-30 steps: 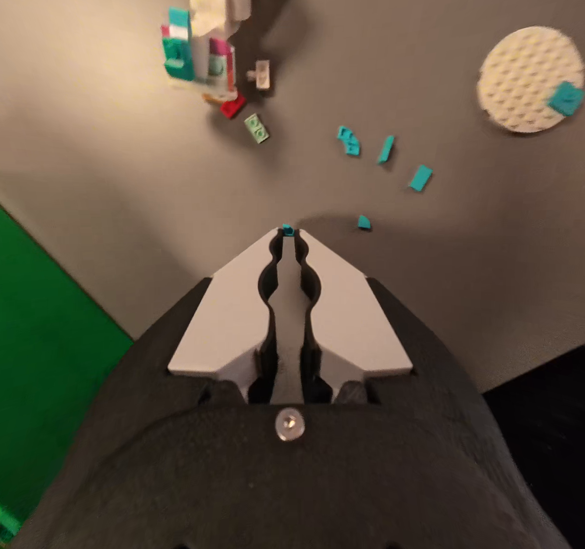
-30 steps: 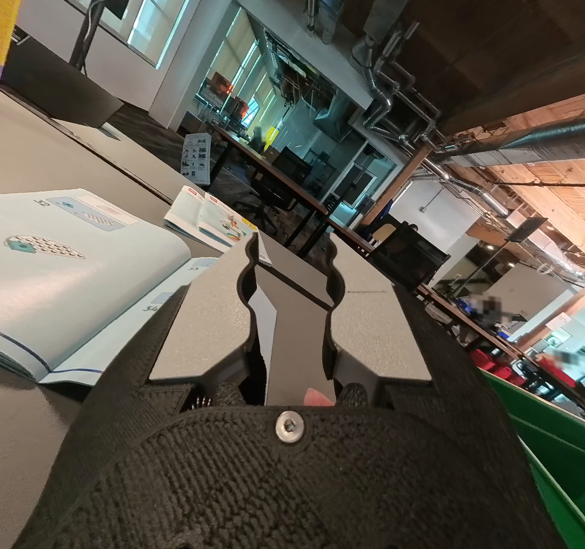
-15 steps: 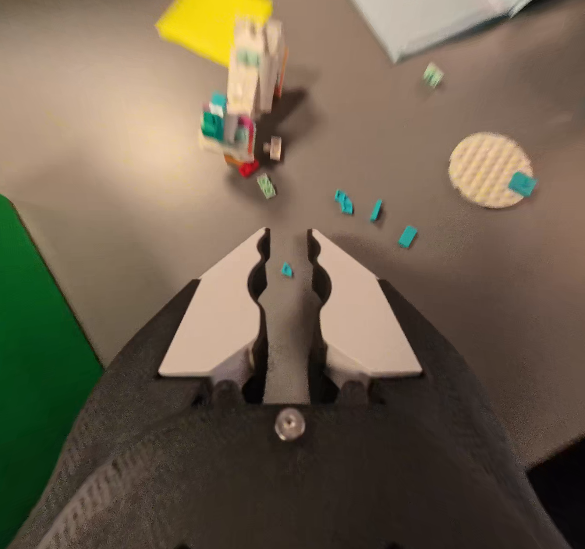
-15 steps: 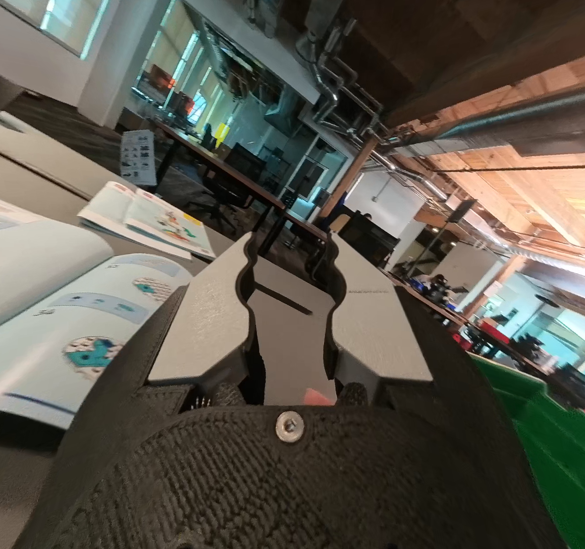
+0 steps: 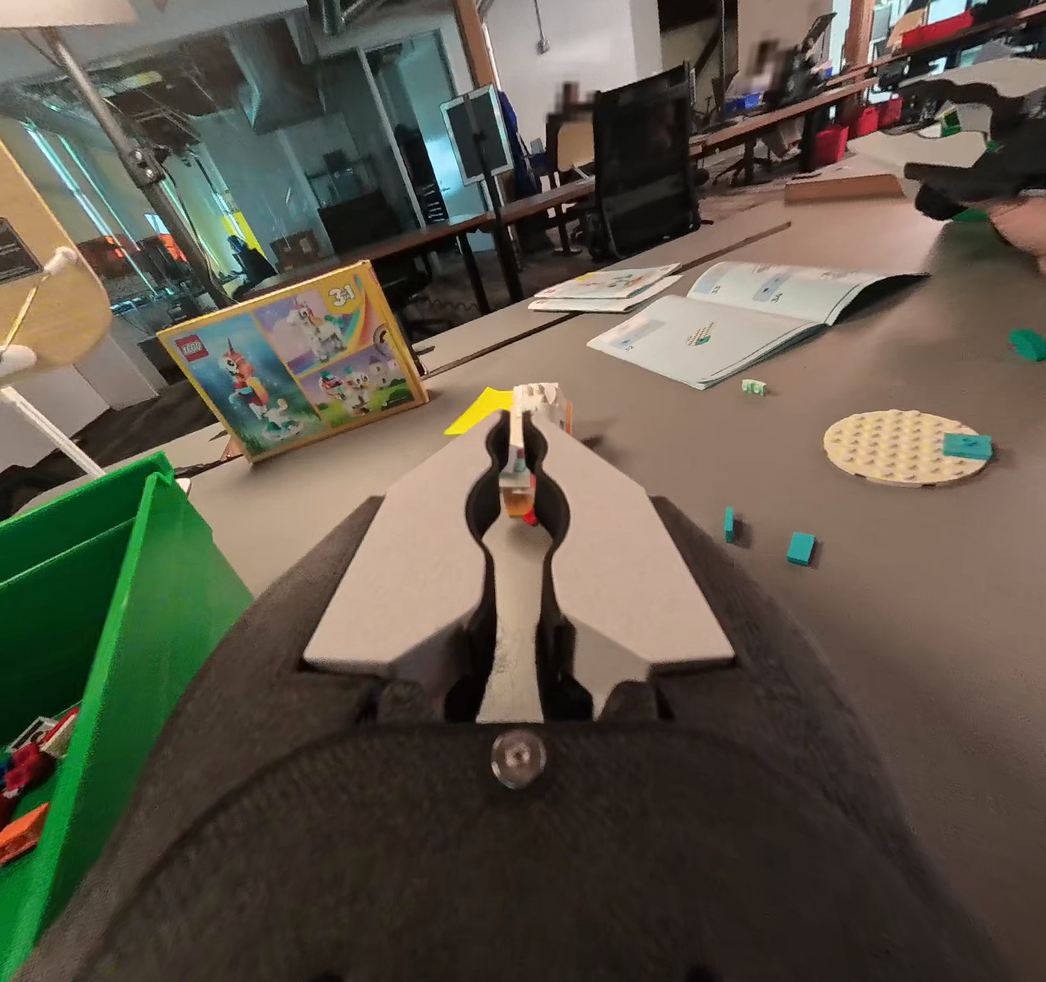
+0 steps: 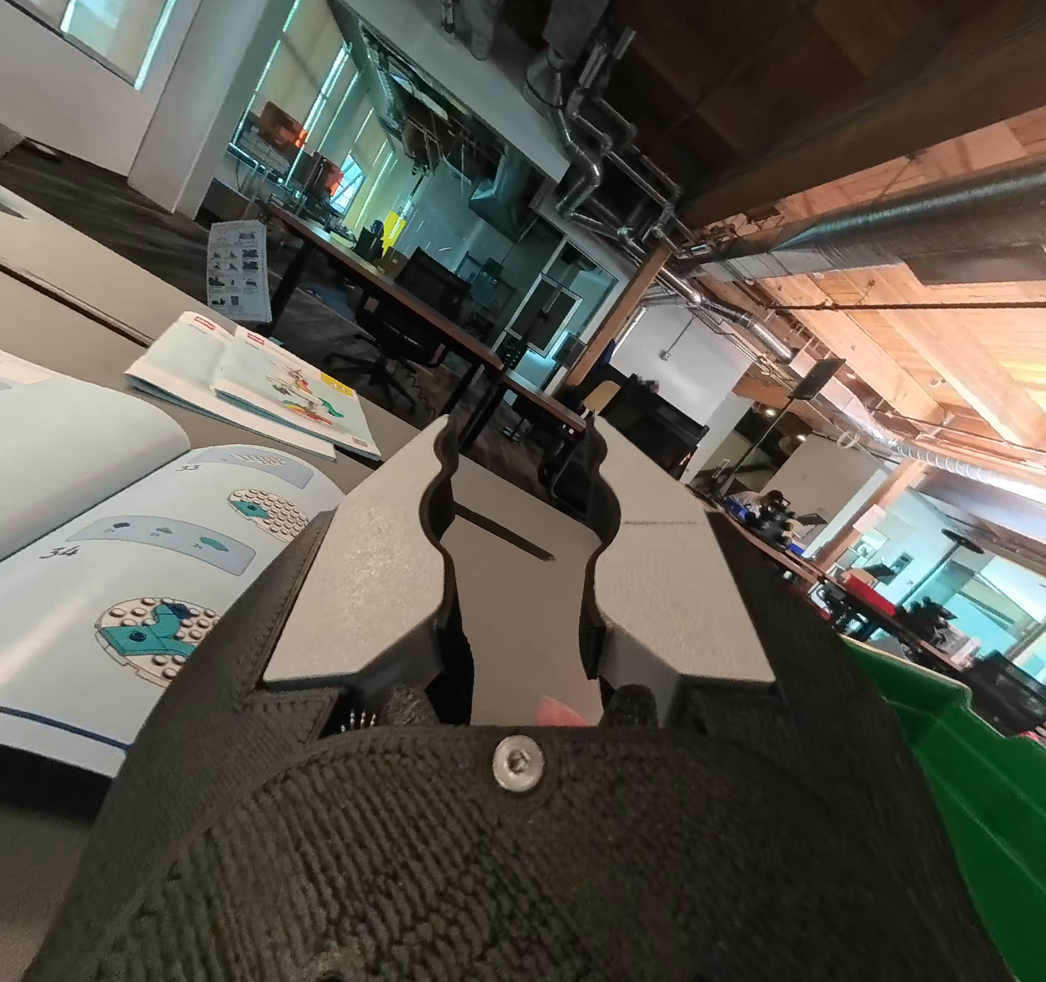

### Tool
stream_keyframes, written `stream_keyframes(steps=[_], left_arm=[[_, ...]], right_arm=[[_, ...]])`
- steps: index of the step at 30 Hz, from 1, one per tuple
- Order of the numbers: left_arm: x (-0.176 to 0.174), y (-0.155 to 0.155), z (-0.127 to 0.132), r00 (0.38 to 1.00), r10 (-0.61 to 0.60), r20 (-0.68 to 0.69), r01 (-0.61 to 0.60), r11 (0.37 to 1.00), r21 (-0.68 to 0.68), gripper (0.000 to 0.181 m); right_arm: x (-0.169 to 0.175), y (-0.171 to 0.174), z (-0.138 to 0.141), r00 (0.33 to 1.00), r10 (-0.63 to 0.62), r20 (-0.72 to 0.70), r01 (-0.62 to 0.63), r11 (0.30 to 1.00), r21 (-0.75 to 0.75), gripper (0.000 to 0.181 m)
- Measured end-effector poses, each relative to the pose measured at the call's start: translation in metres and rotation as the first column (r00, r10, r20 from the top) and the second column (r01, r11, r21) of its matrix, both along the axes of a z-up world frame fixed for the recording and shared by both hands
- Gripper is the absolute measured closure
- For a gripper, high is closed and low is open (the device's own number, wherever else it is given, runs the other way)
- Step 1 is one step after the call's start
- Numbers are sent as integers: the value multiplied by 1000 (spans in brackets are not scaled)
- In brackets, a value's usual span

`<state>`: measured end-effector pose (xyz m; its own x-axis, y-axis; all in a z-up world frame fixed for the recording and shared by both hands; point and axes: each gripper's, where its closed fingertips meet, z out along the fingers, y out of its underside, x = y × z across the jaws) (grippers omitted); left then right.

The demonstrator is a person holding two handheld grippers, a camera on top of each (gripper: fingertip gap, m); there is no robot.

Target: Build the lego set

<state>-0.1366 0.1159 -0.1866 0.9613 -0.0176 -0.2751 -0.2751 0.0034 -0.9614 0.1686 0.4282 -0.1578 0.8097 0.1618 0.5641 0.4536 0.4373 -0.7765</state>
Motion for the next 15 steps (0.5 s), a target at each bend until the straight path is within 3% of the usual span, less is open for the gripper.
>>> stream_keyframes(steps=[2,4,6,8,13,15], left_arm=[[5,3,-9,999,-43,7,43,997,-56,174],[21,1,-17,987,-155,46,160,978,-131,166],[48,-9,-26,947,-308,93,321,924,-207,164],[66,-20,-39,917,-372,140,398,868,-298,161],[89,-37,-67,903,-385,190,428,771,-473,160],[82,-32,-74,936,-297,191,353,787,-507,162]], right_arm=[[-2,1,-1,1000,0,9,0,1000,-2,138],[-3,1,-2,1000,-1,18,1,1000,-4,138],[-3,0,-2,1000,1,13,-1,1000,-1,138],[-2,0,-2,1000,1,5,-1,1000,-5,138],[2,-2,-1,1000,3,-17,-3,1000,-6,138],[4,-5,0,1000,8,-21,-8,1000,-8,138]])
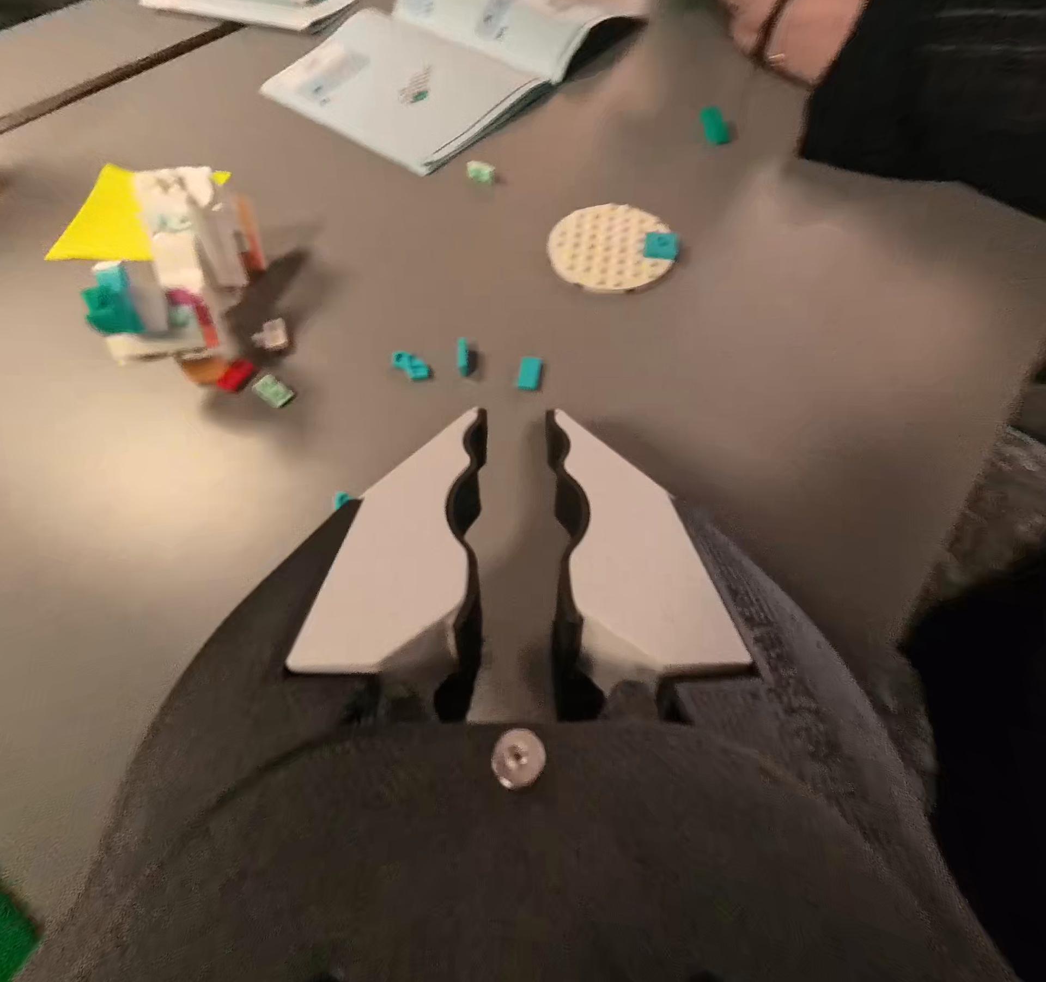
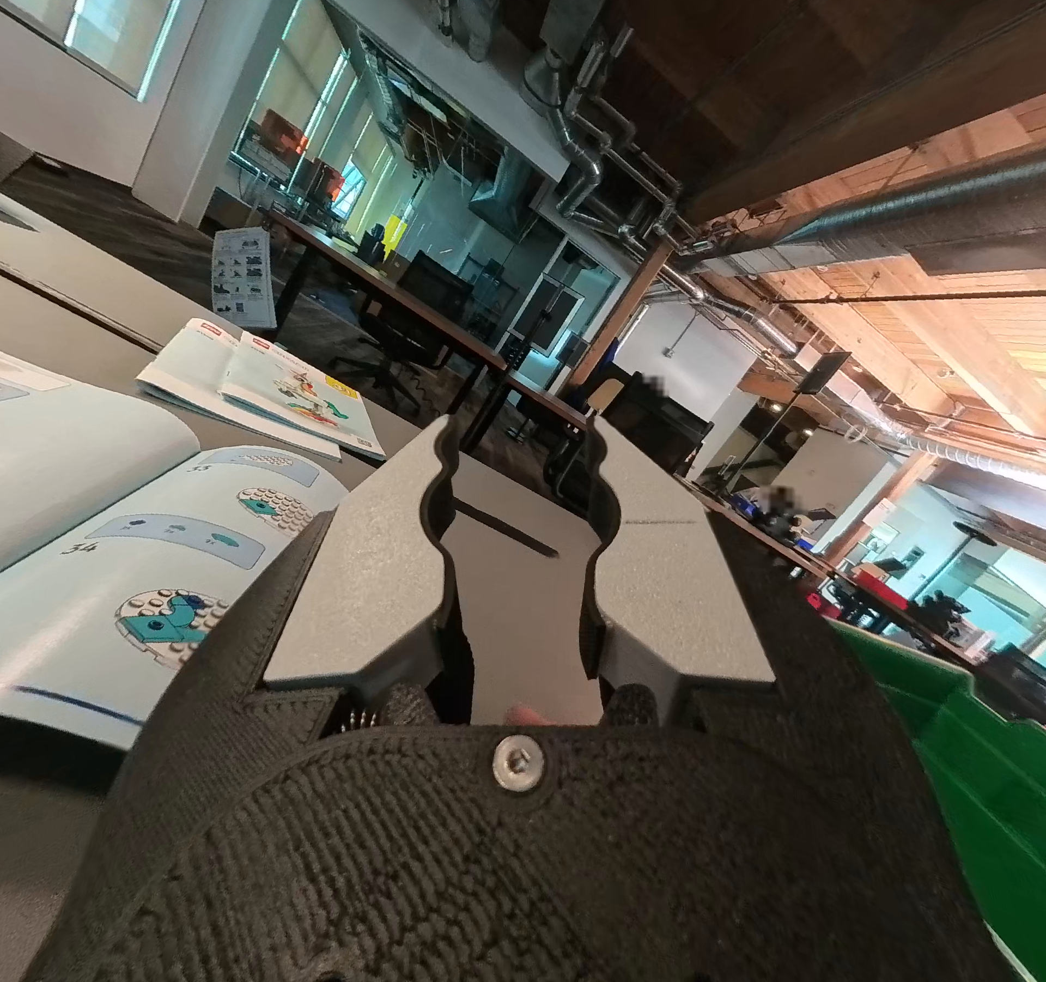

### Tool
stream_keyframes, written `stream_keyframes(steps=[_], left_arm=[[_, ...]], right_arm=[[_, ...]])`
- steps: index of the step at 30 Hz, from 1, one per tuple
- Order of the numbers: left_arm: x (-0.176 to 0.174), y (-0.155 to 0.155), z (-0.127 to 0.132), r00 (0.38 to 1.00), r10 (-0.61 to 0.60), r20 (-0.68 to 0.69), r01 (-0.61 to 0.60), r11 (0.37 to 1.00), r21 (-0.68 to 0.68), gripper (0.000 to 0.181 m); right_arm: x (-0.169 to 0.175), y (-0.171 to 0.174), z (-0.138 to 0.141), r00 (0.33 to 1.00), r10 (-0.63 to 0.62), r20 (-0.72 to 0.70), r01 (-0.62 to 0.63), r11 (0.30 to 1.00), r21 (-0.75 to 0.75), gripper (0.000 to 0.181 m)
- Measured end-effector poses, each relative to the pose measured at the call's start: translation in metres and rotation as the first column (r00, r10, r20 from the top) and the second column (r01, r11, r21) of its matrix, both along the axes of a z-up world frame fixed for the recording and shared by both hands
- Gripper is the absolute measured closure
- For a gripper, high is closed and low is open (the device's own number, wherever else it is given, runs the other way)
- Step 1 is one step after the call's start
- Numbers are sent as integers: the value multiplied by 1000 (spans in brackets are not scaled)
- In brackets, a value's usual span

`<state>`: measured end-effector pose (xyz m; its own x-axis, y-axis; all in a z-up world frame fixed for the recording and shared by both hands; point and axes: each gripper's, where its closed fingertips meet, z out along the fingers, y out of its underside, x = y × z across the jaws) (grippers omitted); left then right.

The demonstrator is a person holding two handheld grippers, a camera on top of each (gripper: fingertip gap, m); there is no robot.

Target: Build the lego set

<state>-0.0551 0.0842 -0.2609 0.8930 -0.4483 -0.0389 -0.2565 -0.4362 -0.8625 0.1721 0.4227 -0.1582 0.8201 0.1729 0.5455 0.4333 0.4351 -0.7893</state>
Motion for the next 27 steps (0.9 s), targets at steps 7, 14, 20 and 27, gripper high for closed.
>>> stream_keyframes(steps=[7,14,20,27], left_arm=[[-25,-24,42,988,153,25,-154,988,30,154],[-128,-118,101,848,506,-158,-444,841,309,153],[-214,-171,103,752,658,-37,-613,720,327,152],[-256,-180,105,753,649,105,-642,691,333,152]], right_arm=[[-8,-10,0,997,54,48,-54,998,20,138],[-16,-11,-6,989,31,144,-36,999,33,138],[-9,-3,-11,968,-98,231,89,995,50,137],[42,10,-8,953,-292,84,294,956,-14,137]])
